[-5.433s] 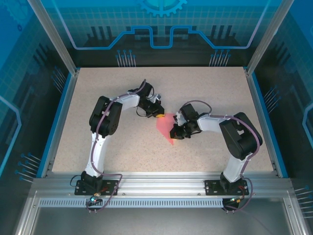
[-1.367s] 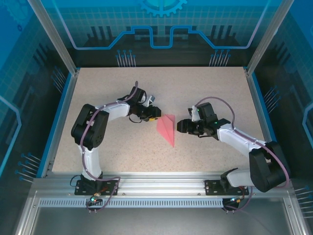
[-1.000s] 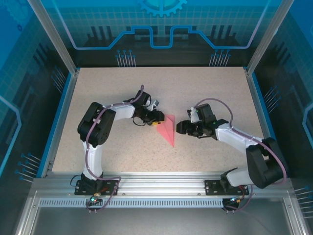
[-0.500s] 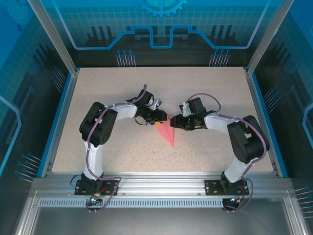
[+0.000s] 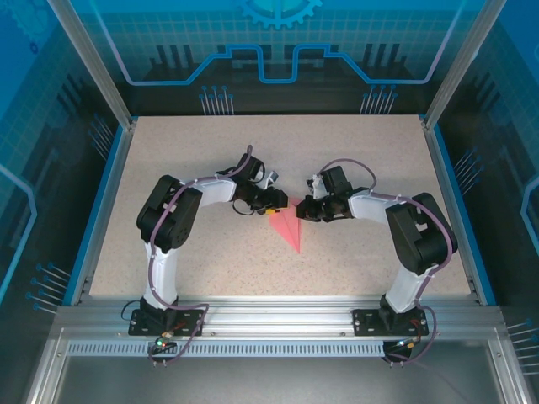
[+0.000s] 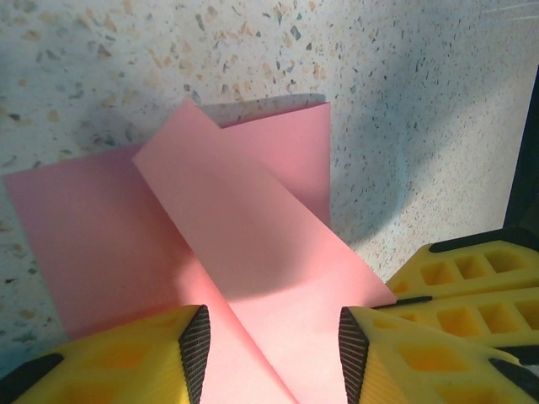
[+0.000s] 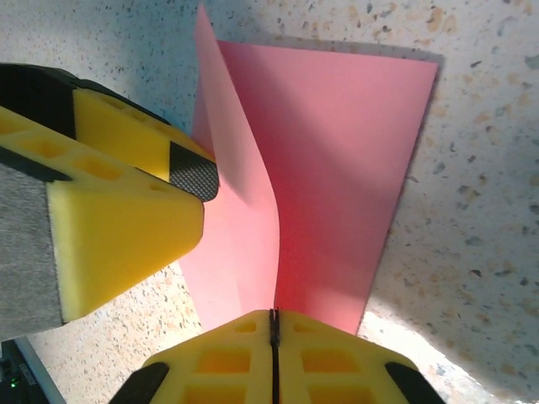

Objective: Fold a paper plane with a square sheet of paper (fold left side to right side)
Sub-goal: Turn over the paper at the center of the table.

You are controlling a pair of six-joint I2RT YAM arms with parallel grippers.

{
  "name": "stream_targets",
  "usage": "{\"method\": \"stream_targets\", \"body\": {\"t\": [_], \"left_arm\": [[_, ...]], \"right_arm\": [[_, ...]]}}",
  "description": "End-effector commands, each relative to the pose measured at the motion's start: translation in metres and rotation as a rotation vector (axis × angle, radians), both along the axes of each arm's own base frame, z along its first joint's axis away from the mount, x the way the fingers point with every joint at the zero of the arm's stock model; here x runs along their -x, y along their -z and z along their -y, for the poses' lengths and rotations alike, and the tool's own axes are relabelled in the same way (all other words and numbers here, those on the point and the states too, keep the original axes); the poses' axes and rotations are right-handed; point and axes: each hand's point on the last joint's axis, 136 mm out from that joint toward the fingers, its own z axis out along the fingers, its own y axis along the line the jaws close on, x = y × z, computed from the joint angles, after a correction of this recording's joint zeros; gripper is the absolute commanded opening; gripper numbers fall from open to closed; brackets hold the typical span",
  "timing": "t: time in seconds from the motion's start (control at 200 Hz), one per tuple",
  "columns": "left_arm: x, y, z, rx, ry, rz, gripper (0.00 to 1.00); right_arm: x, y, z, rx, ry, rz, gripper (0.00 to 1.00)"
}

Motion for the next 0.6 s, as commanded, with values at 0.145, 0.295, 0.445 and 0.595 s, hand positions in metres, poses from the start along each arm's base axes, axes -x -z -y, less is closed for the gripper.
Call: {"method": "stream_targets", "body": {"t": [0.145, 0.295, 0.445, 0.595], "left_arm": [[-0.002, 0.001, 0.013, 0.016, 0.021, -0.025, 0.48], [-0.006, 0.001, 0.02, 0.019, 0.033, -0.027, 0.48], [-0.009, -0.003, 0.025, 0.032, 0.043, -0.018, 0.41], [-0.012, -0.008, 0.026, 0.034, 0.04, 0.003, 0.26]], "right_arm": [[0.0, -0.002, 0.006, 0.019, -0.001, -0.004, 0.08], [0.0, 0.0, 0.008, 0.022, 0.01, -0.012, 0.09], [0.0, -0.002, 0.011, 0.023, 0.012, -0.01, 0.17], [0.001, -0.014, 0.026, 0.057, 0.044, 0.031, 0.34]]}}
